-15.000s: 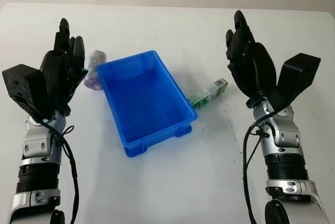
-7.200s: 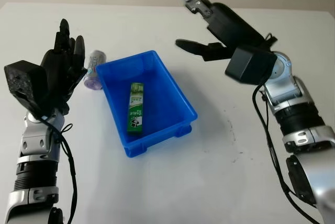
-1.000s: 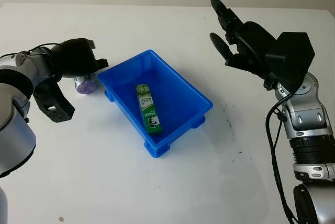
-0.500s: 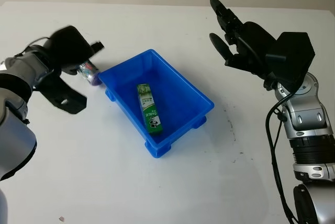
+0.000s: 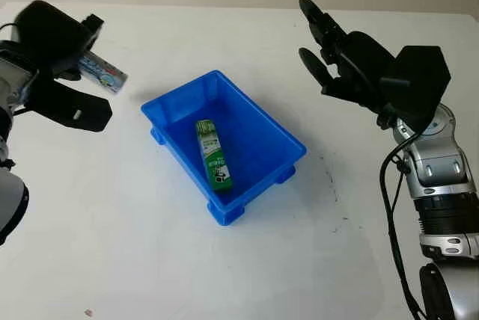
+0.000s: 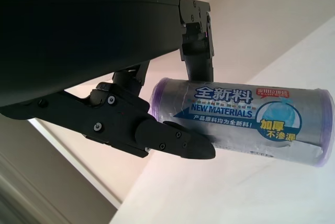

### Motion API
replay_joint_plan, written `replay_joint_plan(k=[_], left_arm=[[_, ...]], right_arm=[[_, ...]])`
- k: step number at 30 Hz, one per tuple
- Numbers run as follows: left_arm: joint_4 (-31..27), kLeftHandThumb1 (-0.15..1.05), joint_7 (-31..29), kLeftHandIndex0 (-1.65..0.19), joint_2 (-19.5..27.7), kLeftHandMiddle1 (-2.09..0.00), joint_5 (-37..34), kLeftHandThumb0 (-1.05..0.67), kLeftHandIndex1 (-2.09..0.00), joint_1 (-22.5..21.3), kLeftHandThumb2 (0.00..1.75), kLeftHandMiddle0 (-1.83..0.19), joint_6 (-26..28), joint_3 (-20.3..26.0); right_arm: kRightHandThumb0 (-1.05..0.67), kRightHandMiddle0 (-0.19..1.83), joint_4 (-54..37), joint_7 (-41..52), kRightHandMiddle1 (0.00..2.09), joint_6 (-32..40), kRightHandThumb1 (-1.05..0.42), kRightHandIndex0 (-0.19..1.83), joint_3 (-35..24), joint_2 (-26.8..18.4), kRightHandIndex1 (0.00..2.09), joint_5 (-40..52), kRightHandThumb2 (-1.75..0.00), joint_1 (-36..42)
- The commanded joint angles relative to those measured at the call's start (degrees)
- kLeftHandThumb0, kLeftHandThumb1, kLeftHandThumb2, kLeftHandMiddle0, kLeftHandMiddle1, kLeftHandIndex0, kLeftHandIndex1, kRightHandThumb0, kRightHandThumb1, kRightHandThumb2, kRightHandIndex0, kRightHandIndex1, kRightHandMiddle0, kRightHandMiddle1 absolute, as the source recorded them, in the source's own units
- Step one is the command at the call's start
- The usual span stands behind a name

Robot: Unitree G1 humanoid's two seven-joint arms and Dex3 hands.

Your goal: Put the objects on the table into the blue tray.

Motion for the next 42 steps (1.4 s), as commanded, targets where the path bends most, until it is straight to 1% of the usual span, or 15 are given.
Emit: replay_joint_plan(k=[1,3,4,5,7,8,13,16,20,25,27,34,36,39,42], left_arm=[[-0.6,1.05,1.0,-0.22,1.6,-2.09,0.5,-0.37,-1.57,-2.5,0.21,-0.26,1.2,0.0],[-0.7,1.05,1.3,-0.27,1.5,-2.09,-0.3,-0.35,-1.66,-2.6,0.13,-0.33,1.4,1.2],[-0.9,1.05,2.2,-0.24,1.6,-2.09,-0.8,-0.35,-1.75,-2.5,0.14,-0.36,1.1,1.8],[-1.1,1.05,3.0,-0.2,1.7,-2.09,-0.9,-0.35,-1.95,-2.5,0.14,-0.44,1.0,2.0],[-1.6,1.05,3.4,-0.17,1.6,-2.09,-2.3,-0.36,-2.06,-2.6,0.19,-0.49,0.3,3.6],[-1.9,1.05,3.5,-0.13,1.5,-2.09,-2.9,-0.37,-2.08,-2.6,0.24,-0.44,-0.2,4.3],[-4.1,1.05,5.1,-0.07,0.9,-2.09,-6.8,-0.36,-2.09,-2.4,0.32,-0.38,-4.2,8.3],[-5.7,1.05,4.7,-0.09,0.0,-2.09,-10.9,-0.35,-2.09,-2.1,0.31,-0.44,-6.9,12.0],[-8.7,1.05,3.5,-0.22,-0.8,-2.09,-15.9,-0.38,-2.09,-1.6,0.33,-0.52,-10.9,16.5],[-13.3,1.05,1.6,-0.21,-1.2,-2.09,-19.3,-0.39,-2.09,-0.4,0.34,-0.52,-13.4,20.0],[-15.4,1.05,0.0,-0.23,-1.4,-2.09,-20.7,-0.37,-2.09,0.3,0.31,-0.61,-14.0,21.4],[-21.6,1.05,-2.4,-0.22,-1.4,-2.09,-22.3,-0.4,-2.09,3.0,0.38,-0.68,-16.3,24.3],[-24.4,1.05,-3.8,-0.3,-1.8,-2.09,-23.6,-0.4,-2.09,4.5,0.36,-0.74,-17.2,25.5],[-27.4,1.05,-5.7,-0.33,-1.8,-2.09,-24.5,-0.39,-2.09,6.4,0.35,-0.76,-18.4,26.7],[-28.9,1.05,-6.8,-0.21,-1.6,-2.09,-25.6,-0.39,-2.06,8.2,0.33,-0.67,-21.8,27.4]], right_arm=[[-0.67,-0.19,0.0,0.5,0.01,0.1,-1.05,-0.19,-0.4,-0.3,0.0,0.7,-0.67,-0.3],[-0.67,-0.18,0.0,0.6,0.01,0.3,-1.05,-0.19,-0.6,-0.3,0.0,0.8,-0.66,-0.3],[-0.69,-0.18,0.2,0.6,0.01,0.2,-1.05,-0.19,-0.5,-0.3,0.0,0.8,-0.65,-0.4],[-0.68,-0.18,0.7,0.6,0.02,-0.1,-1.05,-0.19,-0.4,-0.2,0.0,0.7,-0.65,-0.6],[-0.69,-0.19,0.3,0.7,0.02,0.3,-1.05,-0.19,-0.5,-0.3,0.0,0.8,-0.65,-0.5],[-0.67,-0.19,0.1,0.8,0.01,0.5,-1.05,-0.19,-0.5,-0.3,0.0,0.9,-0.65,-0.4],[-0.65,-0.19,-0.2,1.3,0.0,1.4,-1.05,-0.19,-0.8,0.0,0.0,2.2,-0.65,-0.3],[-0.66,-0.19,0.1,1.0,0.0,1.0,-1.05,-0.19,-0.5,0.0,0.0,1.9,-0.65,-0.3],[-0.68,-0.19,0.8,0.7,0.01,0.3,-1.05,-0.19,-0.3,0.0,0.0,1.5,-0.65,-0.5],[-0.69,-0.18,0.8,0.5,0.02,-0.1,-1.05,-0.19,-0.2,0.0,0.0,1.3,-0.65,-0.4],[-0.69,-0.18,0.9,0.5,0.02,-0.2,-1.05,-0.19,-0.3,0.1,0.0,1.3,-0.65,-0.3],[-0.69,-0.18,1.1,0.4,0.03,-0.7,-1.05,-0.19,-0.4,0.1,0.0,1.3,-0.64,-0.1],[-0.69,-0.18,1.3,0.4,0.04,-0.9,-1.05,-0.19,-0.3,0.1,0.0,1.3,-0.65,-0.3],[-0.69,-0.19,1.4,0.4,0.04,-0.8,-1.05,-0.19,-0.2,0.1,0.0,1.2,-0.65,-0.4],[-0.7,-0.19,1.3,0.3,0.04,-0.5,-1.05,-0.19,-0.3,0.2,0.0,1.2,-0.65,-0.6]])
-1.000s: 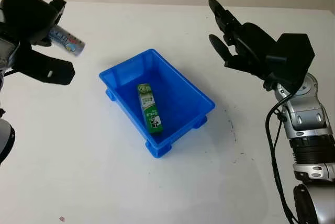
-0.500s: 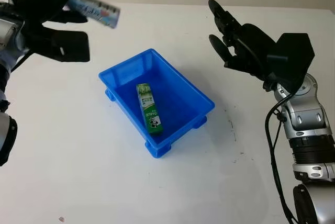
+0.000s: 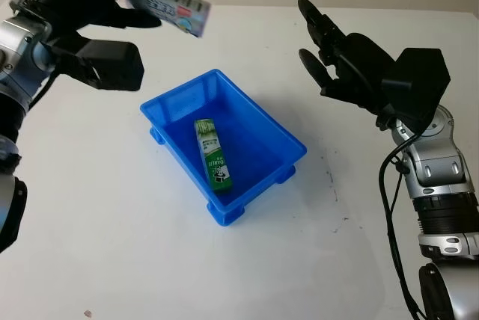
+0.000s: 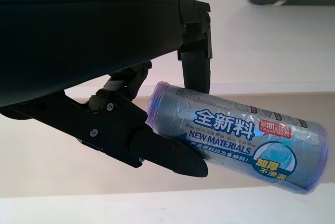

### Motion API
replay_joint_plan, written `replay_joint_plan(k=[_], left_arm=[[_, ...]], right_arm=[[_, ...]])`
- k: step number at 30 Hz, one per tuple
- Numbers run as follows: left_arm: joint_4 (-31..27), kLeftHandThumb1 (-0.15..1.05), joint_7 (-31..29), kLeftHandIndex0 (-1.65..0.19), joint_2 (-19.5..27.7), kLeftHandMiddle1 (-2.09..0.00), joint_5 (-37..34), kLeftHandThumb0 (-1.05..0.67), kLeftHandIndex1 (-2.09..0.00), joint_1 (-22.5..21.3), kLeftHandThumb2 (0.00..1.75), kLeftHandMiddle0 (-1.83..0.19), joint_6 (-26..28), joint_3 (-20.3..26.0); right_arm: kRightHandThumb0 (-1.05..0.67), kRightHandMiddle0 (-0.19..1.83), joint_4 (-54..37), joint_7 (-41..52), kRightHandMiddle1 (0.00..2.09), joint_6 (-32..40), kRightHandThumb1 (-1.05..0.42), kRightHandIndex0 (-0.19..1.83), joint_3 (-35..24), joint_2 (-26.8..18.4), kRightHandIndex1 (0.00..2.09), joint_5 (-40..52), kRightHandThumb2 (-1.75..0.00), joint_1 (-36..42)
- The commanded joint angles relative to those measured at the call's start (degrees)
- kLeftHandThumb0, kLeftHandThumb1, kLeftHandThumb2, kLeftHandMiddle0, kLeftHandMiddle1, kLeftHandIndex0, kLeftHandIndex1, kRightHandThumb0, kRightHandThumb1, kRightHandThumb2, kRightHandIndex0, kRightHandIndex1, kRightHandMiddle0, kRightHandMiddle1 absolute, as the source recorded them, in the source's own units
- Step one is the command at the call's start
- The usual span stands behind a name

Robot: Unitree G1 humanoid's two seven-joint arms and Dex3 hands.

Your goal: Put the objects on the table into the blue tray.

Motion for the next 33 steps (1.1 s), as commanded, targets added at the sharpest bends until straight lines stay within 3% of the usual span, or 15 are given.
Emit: replay_joint_plan(k=[1,5,11,14,24,30,33], left_arm=[[-2.3,1.05,-1.0,-0.2,0.4,-2.09,-1.1,-0.39,-2.07,1.9,0.33,-0.63,-1.9,1.6],[-7.4,1.05,-6.2,-0.33,0.1,-2.09,-4.3,-0.4,-2.09,6.2,0.34,-0.74,-3.7,3.8],[-14.4,1.05,-10.8,-0.31,-0.5,-2.09,-5.4,-0.42,-2.09,11.8,0.33,-0.69,-5.0,5.1],[-17.6,1.05,-12.6,-0.39,-1.4,-2.09,-6.2,-0.43,-2.09,14.8,0.31,-0.72,-6.8,5.2],[-28.1,1.05,-24.6,-0.59,-3.5,-2.09,-11.6,-0.42,-2.09,23.3,0.27,-0.89,-3.9,6.9],[-30.0,1.05,-29.0,-0.59,-4.7,-2.09,-12.7,-0.46,-2.09,25.6,0.31,-0.89,-2.9,6.8],[-30.9,1.05,-31.9,-0.34,-4.8,-2.09,-12.8,-0.53,-2.09,25.9,0.35,-0.64,-1.2,6.6]], right_arm=[[-0.69,-0.19,0.3,0.0,0.04,-0.2,-1.05,-0.19,-0.3,0.0,0.0,0.2,-0.64,-0.7],[-0.69,-0.19,0.6,0.1,0.02,-0.3,-1.05,-0.19,-0.3,0.1,0.0,0.3,-0.64,-1.0],[-0.7,-0.19,1.2,0.0,0.01,-0.7,-1.05,-0.19,-0.2,0.2,0.0,0.2,-0.65,-1.4],[-0.71,-0.19,1.4,-0.1,0.01,-1.0,-1.05,-0.19,-0.2,0.2,0.0,0.0,-0.65,-1.4],[-0.7,-0.19,1.2,-0.2,0.02,-0.7,-1.05,-0.19,-0.3,0.1,0.0,0.1,-0.64,-1.1],[-0.7,-0.19,1.4,-0.4,0.03,-0.8,-1.05,-0.19,-0.2,0.2,0.0,0.1,-0.64,-1.1],[-0.7,-0.19,1.2,-0.4,0.03,-1.1,-1.05,-0.19,-0.2,0.1,0.0,0.0,-0.64,-1.0]])
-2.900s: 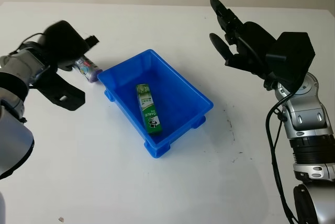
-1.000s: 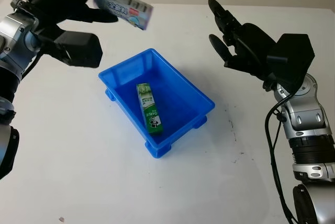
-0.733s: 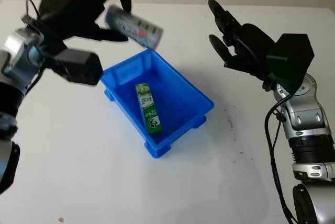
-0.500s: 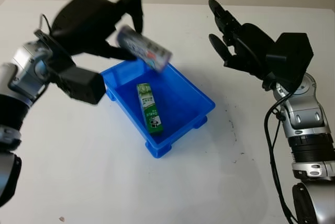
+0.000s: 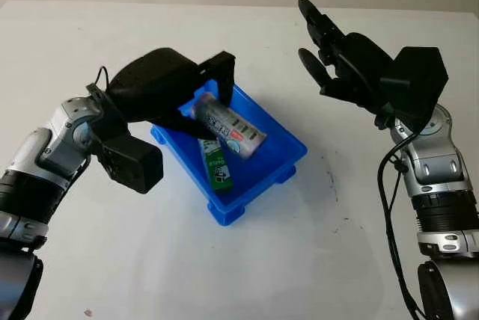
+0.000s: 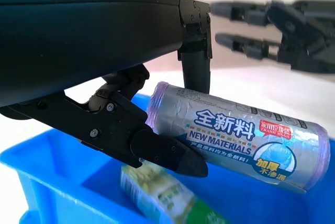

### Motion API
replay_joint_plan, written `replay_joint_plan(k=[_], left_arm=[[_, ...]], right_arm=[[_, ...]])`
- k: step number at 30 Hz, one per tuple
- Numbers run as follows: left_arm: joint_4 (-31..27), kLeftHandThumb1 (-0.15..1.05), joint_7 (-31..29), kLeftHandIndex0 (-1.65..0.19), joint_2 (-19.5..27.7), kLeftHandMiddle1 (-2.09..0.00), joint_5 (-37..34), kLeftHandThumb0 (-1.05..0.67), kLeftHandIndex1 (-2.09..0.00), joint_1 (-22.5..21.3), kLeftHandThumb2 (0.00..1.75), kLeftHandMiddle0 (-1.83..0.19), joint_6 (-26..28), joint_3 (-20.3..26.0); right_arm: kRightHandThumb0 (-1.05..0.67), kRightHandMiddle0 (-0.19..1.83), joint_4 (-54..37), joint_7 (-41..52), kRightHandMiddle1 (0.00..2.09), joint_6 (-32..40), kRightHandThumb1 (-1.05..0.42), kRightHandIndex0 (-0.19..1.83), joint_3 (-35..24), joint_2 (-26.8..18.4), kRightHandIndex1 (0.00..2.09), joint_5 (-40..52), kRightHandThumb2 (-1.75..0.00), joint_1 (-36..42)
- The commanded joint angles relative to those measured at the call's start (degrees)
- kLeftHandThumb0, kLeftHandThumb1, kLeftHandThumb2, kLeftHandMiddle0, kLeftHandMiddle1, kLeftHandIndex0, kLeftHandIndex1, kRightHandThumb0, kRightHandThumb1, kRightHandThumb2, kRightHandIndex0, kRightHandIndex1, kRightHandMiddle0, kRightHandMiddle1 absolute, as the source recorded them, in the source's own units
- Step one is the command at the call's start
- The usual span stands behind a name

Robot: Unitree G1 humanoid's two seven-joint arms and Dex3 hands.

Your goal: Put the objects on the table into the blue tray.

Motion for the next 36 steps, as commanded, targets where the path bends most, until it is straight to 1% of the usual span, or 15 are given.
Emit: replay_joint_plan(k=[1,2,3,4,5,6,8,9,12,15,18,26,29,33,36], left_arm=[[-1.5,1.05,-1.4,-0.3,0.0,-2.09,0.1,-0.54,-2.09,0.4,0.35,-0.6,0.9,0.7],[-1.8,1.05,-2.2,-0.16,0.1,-1.97,0.5,-0.55,-1.87,0.3,0.36,-0.32,1.5,0.7],[-2.2,1.05,-3.3,-0.12,0.3,-1.79,0.8,-0.55,-1.64,0.2,0.35,-0.23,2.2,0.6],[-2.4,1.05,-4.2,-0.09,0.5,-1.49,1.1,-0.57,-1.39,0.0,0.35,-0.18,2.7,0.5],[-2.7,1.05,-4.9,-0.08,0.7,-0.99,1.5,-0.59,-1.05,-0.1,0.36,-0.2,3.0,0.5],[-3.1,1.05,-5.7,-0.09,0.9,-0.65,2.1,-0.6,-0.83,-0.2,0.36,-0.25,3.5,0.5],[-4.1,1.05,-6.7,-0.11,1.0,-0.19,2.8,-0.63,-0.43,-0.3,0.36,-0.26,4.4,0.8],[-4.5,1.05,-7.1,-0.09,1.1,-0.11,3.0,-0.65,-0.32,-0.3,0.36,-0.2,4.9,0.9],[-5.8,1.05,-7.3,-0.02,0.6,-0.02,2.8,-0.68,-0.14,-0.2,0.32,-0.05,6.0,1.5],[-5.9,1.05,-6.7,0.09,0.1,-0.01,2.1,-0.72,-0.06,-0.1,0.28,0.07,5.9,2.0],[-4.7,1.05,-5.1,0.16,0.0,-0.01,2.2,-0.77,-0.03,-0.3,0.32,0.15,4.0,2.3],[-3.4,1.05,-3.5,0.19,-0.4,0.0,0.5,-0.85,0.0,-1.0,0.38,0.19,2.5,4.2],[-4.9,1.05,-3.6,0.19,-0.7,0.0,-1.3,-0.85,0.0,-0.2,0.43,0.19,4.8,6.2],[-6.6,1.05,-4.6,0.19,-3.1,0.0,-10.2,-0.86,0.0,2.9,0.48,0.19,11.1,10.8],[-6.5,1.05,-1.7,0.19,-5.4,0.0,-14.1,-0.86,0.0,5.9,0.52,0.19,12.8,14.2]], right_arm=[[-0.7,-0.19,-0.3,-0.1,0.03,-0.6,-1.05,-0.19,-0.3,-0.1,0.0,0.0,-0.64,-0.3],[-0.7,-0.19,-0.3,-0.1,0.04,-0.7,-1.05,-0.19,-0.3,-0.1,0.0,0.1,-0.64,-0.2],[-0.7,-0.19,-0.5,-0.1,0.04,-0.4,-1.05,-0.19,-0.4,-0.1,0.0,0.1,-0.64,-0.2],[-0.7,-0.19,-0.5,-0.1,0.04,-0.4,-1.05,-0.19,-0.4,-0.1,0.0,0.2,-0.63,-0.1],[-0.7,-0.19,-0.6,-0.1,0.04,-0.2,-1.05,-0.19,-0.4,-0.1,0.0,0.1,-0.63,-0.1],[-0.7,-0.19,-0.6,-0.1,0.04,-0.3,-1.05,-0.19,-0.4,-0.1,0.0,0.1,-0.63,-0.1],[-0.7,-0.19,-0.6,-0.2,0.03,-0.4,-1.05,-0.19,-0.4,0.0,0.0,0.0,-0.63,0.0],[-0.7,-0.19,-0.7,-0.3,0.03,-0.3,-1.05,-0.19,-0.3,0.0,0.0,0.0,-0.63,0.0],[-0.69,-0.19,-0.5,-0.5,0.04,-0.5,-1.05,-0.19,-0.3,0.1,0.0,0.0,-0.64,0.0],[-0.69,-0.19,-0.6,-0.7,0.04,-0.3,-1.05,-0.19,-0.2,0.2,0.0,-0.1,-0.64,0.1],[-0.69,-0.18,-0.8,-1.0,0.04,-0.3,-1.05,-0.19,-0.1,0.3,0.0,-0.3,-0.64,0.2],[-0.69,-0.19,-0.9,-1.1,0.04,-0.8,-1.05,-0.19,-0.1,0.7,0.0,-0.3,-0.65,0.5],[-0.68,-0.19,-1.1,-1.4,0.04,-1.1,-1.05,-0.19,-0.2,1.1,0.0,0.0,-0.65,0.8],[-0.69,-0.19,-2.0,-1.7,0.01,-0.3,-1.05,-0.19,-0.8,1.8,0.0,1.0,-0.65,1.5],[-0.66,-0.19,-3.2,-2.4,0.0,0.4,-1.05,-0.19,-1.9,3.0,0.0,2.8,-0.66,2.4]])
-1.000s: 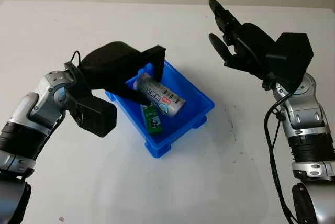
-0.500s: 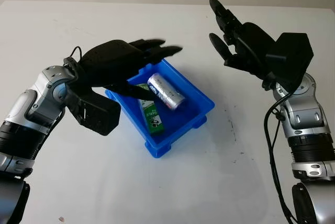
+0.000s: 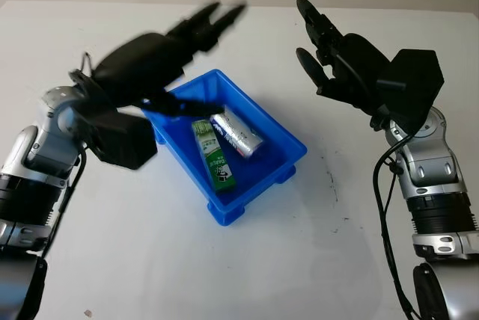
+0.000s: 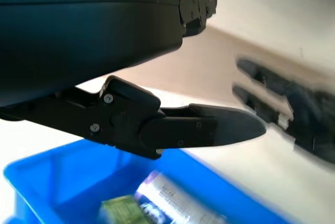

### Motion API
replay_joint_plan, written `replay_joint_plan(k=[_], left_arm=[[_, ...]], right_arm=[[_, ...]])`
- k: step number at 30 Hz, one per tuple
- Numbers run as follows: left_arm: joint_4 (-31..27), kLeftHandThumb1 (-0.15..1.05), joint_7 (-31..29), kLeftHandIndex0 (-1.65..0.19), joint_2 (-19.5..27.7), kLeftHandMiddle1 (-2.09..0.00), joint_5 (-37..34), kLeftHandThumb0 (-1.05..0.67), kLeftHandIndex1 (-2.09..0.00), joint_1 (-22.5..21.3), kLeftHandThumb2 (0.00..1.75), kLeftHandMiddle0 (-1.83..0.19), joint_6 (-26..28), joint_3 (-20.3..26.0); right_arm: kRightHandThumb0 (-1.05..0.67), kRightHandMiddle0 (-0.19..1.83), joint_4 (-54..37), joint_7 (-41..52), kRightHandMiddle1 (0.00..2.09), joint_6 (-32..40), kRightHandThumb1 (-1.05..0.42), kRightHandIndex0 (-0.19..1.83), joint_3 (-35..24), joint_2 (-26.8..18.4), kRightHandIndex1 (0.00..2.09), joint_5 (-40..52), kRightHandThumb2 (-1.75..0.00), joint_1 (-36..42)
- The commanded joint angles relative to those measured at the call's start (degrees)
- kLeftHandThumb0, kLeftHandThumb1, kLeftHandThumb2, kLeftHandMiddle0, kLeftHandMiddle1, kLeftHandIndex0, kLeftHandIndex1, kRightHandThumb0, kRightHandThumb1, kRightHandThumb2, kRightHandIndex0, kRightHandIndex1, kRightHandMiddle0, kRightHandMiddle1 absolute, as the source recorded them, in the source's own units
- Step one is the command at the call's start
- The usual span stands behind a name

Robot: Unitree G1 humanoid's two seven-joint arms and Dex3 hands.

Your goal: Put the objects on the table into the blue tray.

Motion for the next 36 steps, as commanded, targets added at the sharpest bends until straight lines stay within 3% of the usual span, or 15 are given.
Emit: replay_joint_plan(k=[1,5,9,16,27,36], left_arm=[[0.1,1.05,1.9,0.19,-1.4,0.0,-1.9,-0.86,0.0,2.6,0.55,0.19,0.6,2.5],[0.3,1.05,5.3,0.19,-4.4,0.0,-5.2,-0.91,0.0,6.2,0.59,0.19,2.9,5.6],[3.1,1.05,7.2,0.19,-7.0,0.0,-8.8,-0.86,0.0,8.2,0.63,0.19,0.1,8.0],[2.3,1.05,6.3,0.19,-13.7,0.0,-23.0,-0.8,0.0,10.7,0.63,0.19,2.7,13.8],[-0.5,1.05,14.0,0.19,-17.4,0.0,-23.4,-0.82,0.0,14.8,0.63,0.19,5.3,18.6],[-3.6,1.05,17.7,0.19,-19.1,0.0,-21.0,-0.83,0.0,17.4,0.64,0.19,10.1,18.1]], right_arm=[[-0.65,-0.19,-2.2,-0.7,0.0,0.9,-1.05,-0.19,-1.7,1.0,0.0,1.7,-0.66,1.4],[-0.68,-0.19,-4.9,-1.7,0.0,3.5,-1.05,-0.19,-3.7,2.4,0.0,4.9,-0.69,3.2],[-0.7,-0.19,-6.8,-2.7,0.0,4.9,-1.05,-0.19,-5.4,3.5,0.0,7.4,-0.71,5.5],[-0.74,-0.19,-9.3,-4.8,0.0,7.7,-1.05,-0.19,-6.3,5.7,0.0,9.9,-0.76,8.5],[-0.75,-0.19,-8.7,-7.9,0.0,7.3,-1.05,-0.19,-5.8,7.2,0.0,8.8,-0.79,9.2],[-0.76,-0.19,-5.5,-8.0,0.0,5.0,-1.05,-0.19,-5.8,7.4,0.0,7.7,-0.8,8.6]])
